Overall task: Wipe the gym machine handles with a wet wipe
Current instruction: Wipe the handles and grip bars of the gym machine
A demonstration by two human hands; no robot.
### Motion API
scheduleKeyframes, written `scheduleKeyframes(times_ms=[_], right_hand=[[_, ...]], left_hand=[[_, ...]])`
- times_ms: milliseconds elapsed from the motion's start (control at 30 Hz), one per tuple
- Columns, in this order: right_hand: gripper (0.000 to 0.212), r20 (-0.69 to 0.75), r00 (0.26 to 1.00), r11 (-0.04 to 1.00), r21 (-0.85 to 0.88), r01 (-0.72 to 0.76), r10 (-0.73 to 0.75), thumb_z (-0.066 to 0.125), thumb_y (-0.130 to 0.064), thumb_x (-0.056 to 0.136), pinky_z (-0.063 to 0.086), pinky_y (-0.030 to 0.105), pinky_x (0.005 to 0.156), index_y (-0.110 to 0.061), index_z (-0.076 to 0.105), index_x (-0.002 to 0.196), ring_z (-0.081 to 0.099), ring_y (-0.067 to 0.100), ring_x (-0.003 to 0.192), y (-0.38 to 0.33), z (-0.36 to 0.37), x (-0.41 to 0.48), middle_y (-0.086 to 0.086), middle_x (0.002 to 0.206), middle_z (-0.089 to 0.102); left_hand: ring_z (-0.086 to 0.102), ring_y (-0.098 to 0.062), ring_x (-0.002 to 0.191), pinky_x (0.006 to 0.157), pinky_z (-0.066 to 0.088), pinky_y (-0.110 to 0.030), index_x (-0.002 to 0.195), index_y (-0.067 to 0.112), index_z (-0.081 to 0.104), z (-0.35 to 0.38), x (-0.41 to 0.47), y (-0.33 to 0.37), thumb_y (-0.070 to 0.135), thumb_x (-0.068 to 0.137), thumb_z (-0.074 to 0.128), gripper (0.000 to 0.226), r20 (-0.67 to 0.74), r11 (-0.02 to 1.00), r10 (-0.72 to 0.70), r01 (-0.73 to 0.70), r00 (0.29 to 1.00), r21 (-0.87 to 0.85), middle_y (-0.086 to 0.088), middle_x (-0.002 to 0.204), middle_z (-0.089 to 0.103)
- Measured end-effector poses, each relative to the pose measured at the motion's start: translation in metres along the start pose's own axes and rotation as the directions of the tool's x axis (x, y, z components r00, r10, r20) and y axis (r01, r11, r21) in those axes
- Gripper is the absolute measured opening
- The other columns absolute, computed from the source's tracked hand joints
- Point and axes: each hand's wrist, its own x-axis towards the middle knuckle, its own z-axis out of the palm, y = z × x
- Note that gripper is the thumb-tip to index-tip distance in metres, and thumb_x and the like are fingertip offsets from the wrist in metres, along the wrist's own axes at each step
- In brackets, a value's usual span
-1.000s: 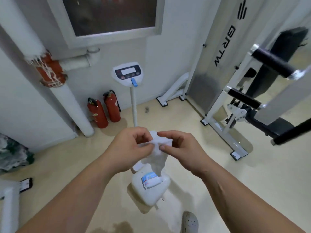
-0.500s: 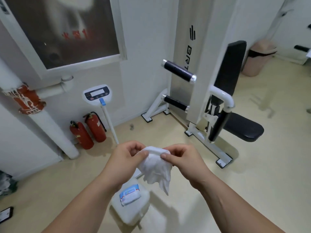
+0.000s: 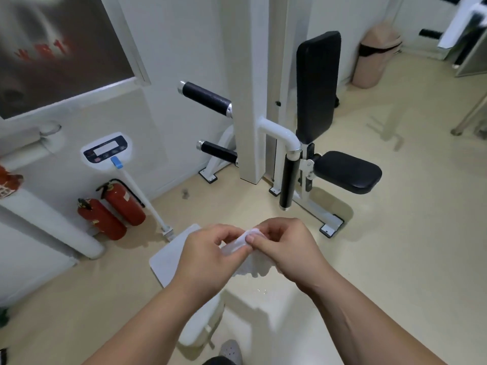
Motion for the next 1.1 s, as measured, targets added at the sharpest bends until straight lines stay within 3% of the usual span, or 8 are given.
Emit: scheduleKeyframes(times_ms=[167,300,367,467,567,767,933,1100], right_hand=[[0.010,-0.023,0.996,0.996,-0.022,-0.083,0.082,0.084,-0.015,0.082,0.056,0.040,0.070,-0.014,0.075,0.084,0.075,0.029,0.077,0.005,-0.019,0.012,0.009,0.080,0.077],[0.011,-0.108,0.983,0.967,-0.192,-0.166,0.147,0.081,-0.013,0.084,0.041,0.020,0.060,-0.015,0.075,0.075,0.060,0.009,0.063,0.005,-0.029,0.017,0.003,0.073,0.074],[0.017,-0.177,0.977,0.939,-0.300,-0.167,0.117,0.081,-0.014,0.084,0.038,0.012,0.059,-0.025,0.077,0.072,0.054,0.000,0.064,0.006,-0.035,0.019,-0.003,0.077,0.071],[0.025,-0.310,0.950,0.864,-0.471,-0.176,0.024,0.081,-0.018,0.084,0.039,0.020,0.064,-0.041,0.074,0.076,0.051,0.005,0.074,0.014,-0.044,0.022,-0.006,0.076,0.055],[0.017,-0.470,0.880,0.814,-0.538,-0.221,-0.072,0.077,-0.018,0.088,0.041,0.025,0.062,-0.034,0.076,0.083,0.055,0.008,0.071,0.022,-0.052,0.020,-0.010,0.066,0.057],[0.017,-0.603,0.786,0.921,-0.369,-0.126,-0.134,0.068,-0.011,0.095,0.048,0.012,0.071,-0.026,0.071,0.089,0.067,0.002,0.082,0.028,-0.062,0.029,-0.019,0.086,0.072],[0.018,-0.598,0.800,0.999,0.028,-0.025,0.037,0.059,-0.009,0.101,0.062,0.046,0.086,-0.022,0.066,0.092,0.075,0.017,0.090,0.035,-0.077,0.054,0.000,0.089,0.076],[0.021,-0.492,0.868,0.992,0.128,-0.002,0.066,0.056,-0.014,0.103,0.059,0.051,0.090,-0.029,0.063,0.089,0.073,0.023,0.086,0.050,-0.108,0.073,0.004,0.081,0.075]], left_hand=[[0.065,-0.001,0.080,0.067,0.045,-0.011,0.077,0.031,0.079,0.015,0.026,-0.014,0.017,0.088,0.075,0.018,0.090,0.998,0.028,-0.023,0.996,-0.053,0.017,0.077,0.073],[0.065,-0.002,0.079,0.065,0.044,-0.011,0.077,0.026,0.079,0.018,0.055,-0.018,0.014,0.089,0.072,0.019,0.170,0.985,-0.013,0.042,0.985,-0.167,0.018,0.078,0.073],[0.065,-0.005,0.081,0.067,0.046,-0.014,0.076,0.025,0.079,0.020,0.068,-0.022,0.012,0.090,0.069,0.021,0.218,0.980,0.024,0.021,0.976,-0.200,0.015,0.079,0.073],[0.064,-0.008,0.080,0.068,0.047,-0.019,0.075,0.026,0.076,0.031,0.084,-0.026,0.011,0.091,0.068,0.023,0.245,0.980,0.065,-0.015,0.967,-0.200,0.014,0.079,0.071],[0.063,-0.005,0.078,0.066,0.044,-0.014,0.075,0.026,0.075,0.041,0.092,-0.025,0.012,0.091,0.067,0.022,0.259,0.976,0.054,0.003,0.964,-0.216,0.016,0.080,0.070],[0.056,0.000,0.066,0.058,0.040,-0.010,0.071,0.025,0.069,0.059,0.103,-0.021,0.017,0.092,0.065,0.023,0.280,0.987,-0.058,0.097,0.958,-0.129,0.020,0.070,0.065],[0.046,-0.004,0.053,0.052,0.037,-0.013,0.068,0.019,0.066,0.083,0.108,-0.012,0.017,0.093,0.066,0.025,0.293,0.982,-0.153,0.178,0.944,-0.062,0.018,0.054,0.054],[0.061,-0.004,0.080,0.067,0.042,-0.008,0.089,0.038,0.067,0.097,0.092,0.012,0.027,0.089,0.074,0.013,0.049,0.995,-0.097,0.096,0.994,0.015,0.017,0.080,0.067]])
